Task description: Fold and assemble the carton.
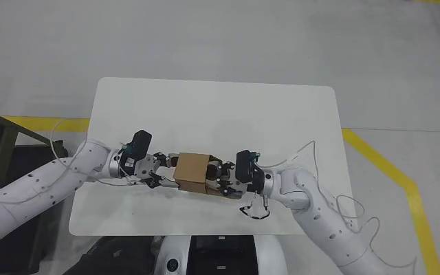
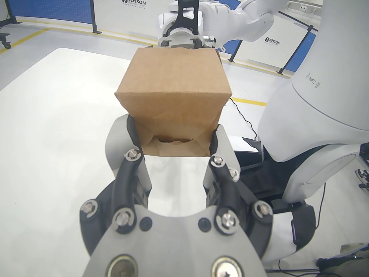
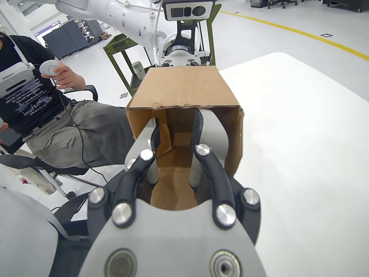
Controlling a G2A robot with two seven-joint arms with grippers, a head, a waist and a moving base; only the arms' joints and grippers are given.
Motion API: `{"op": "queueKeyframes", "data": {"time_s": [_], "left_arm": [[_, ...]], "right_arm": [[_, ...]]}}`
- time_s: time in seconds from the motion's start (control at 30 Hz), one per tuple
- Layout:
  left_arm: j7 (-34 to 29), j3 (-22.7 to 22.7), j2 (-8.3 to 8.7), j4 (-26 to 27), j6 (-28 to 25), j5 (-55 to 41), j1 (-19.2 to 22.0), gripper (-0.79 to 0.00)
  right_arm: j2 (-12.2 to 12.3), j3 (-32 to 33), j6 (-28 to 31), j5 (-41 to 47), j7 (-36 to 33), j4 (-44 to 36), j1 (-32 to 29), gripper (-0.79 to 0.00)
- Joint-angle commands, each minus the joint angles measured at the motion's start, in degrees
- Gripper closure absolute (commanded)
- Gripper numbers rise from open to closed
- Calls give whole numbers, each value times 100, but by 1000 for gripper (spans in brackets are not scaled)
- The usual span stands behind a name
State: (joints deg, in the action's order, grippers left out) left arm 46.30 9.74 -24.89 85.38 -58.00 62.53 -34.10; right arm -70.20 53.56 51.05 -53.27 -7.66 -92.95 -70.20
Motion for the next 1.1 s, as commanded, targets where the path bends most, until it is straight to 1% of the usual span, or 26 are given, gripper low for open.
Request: {"op": "queueKeyframes", "data": {"time_s": [0.0, 0.13, 0.27, 0.43, 0.53, 0.57, 0.6, 0.67, 0.7, 0.73, 0.77, 0.9, 1.07], "left_arm": [[0, 0, 3, -21, 0, -10, 0, -52], [0, 0, 10, -38, 0, -35, -3, -34], [0, 0, 9, -65, 0, -63, -11, 0], [0, 0, 9, -90, 0, -74, -18, 0], [0, 0, 23, -87, 0, -83, -20, 0], [0, 0, 29, -79, 0, -81, -23, 0], [0, 0, 36, -63, 0, -73, -22, 0], [0, 0, 51, -39, 0, -60, -23, 0], [0, 0, 59, -24, 0, -53, -20, 0], [0, 0, 66, -16, 0, -50, -19, 0], [0, 0, 72, -9, 0, -51, -19, 0], [0, 0, 92, 20, 0, -48, 0, 0], [0, 0, 99, 9, 0, -85, 24, 0]], "right_arm": [[18, 71, -19, -21, 22, -17, -29, -274], [71, 262, -41, -53, 73, -97, -158, -320], [133, 500, -29, -64, 172, -243, -327, -326], [218, 868, 29, -78, 355, -447, -570, -345], [248, 1011, -38, -108, 422, -519, -658, -336], [251, 1045, -113, -110, 442, -510, -665, -228], [249, 1059, -211, -105, 456, -483, -659, -157], [234, 1023, -313, -14, 453, -362, -577, -126], [224, 971, -322, 35, 416, -290, -512, -99], [211, 902, -318, 78, 360, -224, -439, -37], [198, 826, -331, 100, 296, -166, -365, -3], [136, 494, -420, 135, 93, -67, -151, 0], [114, 311, -446, 68, -11, -125, -125, 0]]}}
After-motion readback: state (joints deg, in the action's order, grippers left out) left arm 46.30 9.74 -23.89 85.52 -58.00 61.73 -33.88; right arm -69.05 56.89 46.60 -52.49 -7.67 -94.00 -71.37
